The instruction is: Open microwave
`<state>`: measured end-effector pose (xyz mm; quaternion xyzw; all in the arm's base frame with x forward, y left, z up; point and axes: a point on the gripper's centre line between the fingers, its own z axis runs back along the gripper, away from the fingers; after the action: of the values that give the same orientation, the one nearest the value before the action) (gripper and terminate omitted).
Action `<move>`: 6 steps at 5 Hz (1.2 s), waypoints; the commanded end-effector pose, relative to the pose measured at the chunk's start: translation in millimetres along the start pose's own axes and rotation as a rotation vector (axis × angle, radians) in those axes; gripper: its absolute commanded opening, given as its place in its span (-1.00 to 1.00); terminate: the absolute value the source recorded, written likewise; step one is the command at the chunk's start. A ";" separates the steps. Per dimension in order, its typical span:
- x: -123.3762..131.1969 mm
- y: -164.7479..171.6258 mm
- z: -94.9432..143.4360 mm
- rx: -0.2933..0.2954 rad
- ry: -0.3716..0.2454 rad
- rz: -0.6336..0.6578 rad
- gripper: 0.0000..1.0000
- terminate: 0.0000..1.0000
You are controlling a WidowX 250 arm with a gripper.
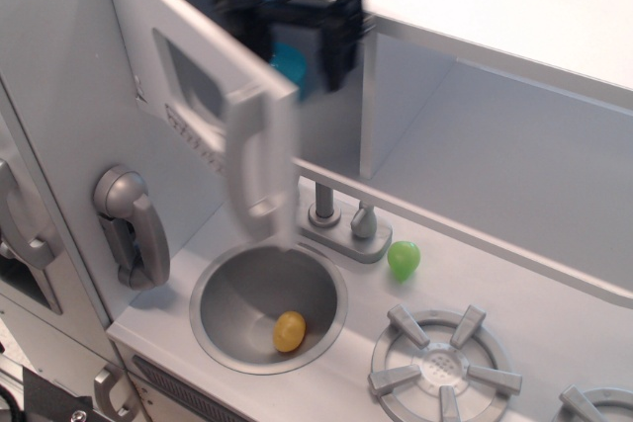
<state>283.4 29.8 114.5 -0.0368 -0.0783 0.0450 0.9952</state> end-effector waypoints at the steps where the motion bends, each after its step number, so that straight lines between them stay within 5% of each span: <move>1: -33.6 35.5 32.8 0.031 -0.020 -0.050 1.00 -1.00; 4: -43.0 63.8 43.2 0.058 -0.039 -0.085 1.00 -1.00; 6: -36.4 21.1 46.8 -0.078 0.012 -0.106 1.00 -1.00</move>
<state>229.7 43.2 133.6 -0.0769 -0.0591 -0.0088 0.9953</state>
